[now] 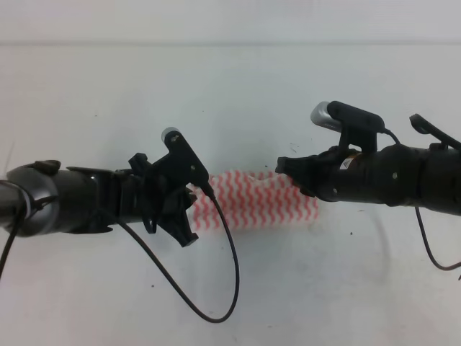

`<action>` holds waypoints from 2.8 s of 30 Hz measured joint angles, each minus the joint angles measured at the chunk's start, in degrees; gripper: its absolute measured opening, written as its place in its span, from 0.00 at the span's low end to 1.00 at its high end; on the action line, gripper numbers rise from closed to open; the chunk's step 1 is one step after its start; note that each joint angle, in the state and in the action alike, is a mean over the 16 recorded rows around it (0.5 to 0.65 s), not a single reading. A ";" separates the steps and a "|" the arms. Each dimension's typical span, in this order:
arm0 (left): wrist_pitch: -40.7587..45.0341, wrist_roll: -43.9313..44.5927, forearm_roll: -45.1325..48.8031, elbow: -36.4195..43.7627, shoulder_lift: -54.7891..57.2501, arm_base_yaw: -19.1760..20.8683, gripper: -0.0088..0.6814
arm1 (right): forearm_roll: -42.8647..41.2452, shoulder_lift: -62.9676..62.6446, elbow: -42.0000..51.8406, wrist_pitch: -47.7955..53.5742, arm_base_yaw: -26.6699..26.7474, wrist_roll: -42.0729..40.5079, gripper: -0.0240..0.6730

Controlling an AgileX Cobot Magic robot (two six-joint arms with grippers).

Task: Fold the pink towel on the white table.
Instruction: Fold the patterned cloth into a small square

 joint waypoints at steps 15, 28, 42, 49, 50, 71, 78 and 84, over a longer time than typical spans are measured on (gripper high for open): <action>-1.21 0.18 -0.02 -2.04 0.85 0.00 0.01 | -0.24 -0.19 0.00 -0.09 -0.05 -0.06 0.03; -2.14 0.04 -0.02 -2.59 2.18 0.00 0.01 | -0.48 -0.16 0.00 -0.12 -0.04 -0.05 0.03; -2.41 -0.12 -0.03 -3.38 2.36 0.00 0.01 | -1.17 -0.13 0.00 -0.08 -0.03 -0.02 0.03; -2.58 -0.20 -0.02 -3.90 2.60 0.00 0.01 | -1.29 -0.16 0.00 -0.10 -0.04 -0.04 0.03; -2.61 -0.21 -0.02 -3.96 2.61 0.00 0.01 | -1.29 -0.16 0.00 -0.10 -0.04 -0.04 0.03; -0.77 3.33 -0.05 -4.01 2.61 0.00 0.03 | -1.44 0.00 0.00 -0.01 0.00 0.01 0.03; -1.97 2.37 -0.04 -4.82 2.61 0.00 0.05 | -1.44 0.06 0.00 0.02 0.02 0.04 0.03; -3.81 -1.16 -0.04 -6.61 1.33 0.00 0.06 | -1.44 0.06 0.00 0.03 0.02 0.02 0.03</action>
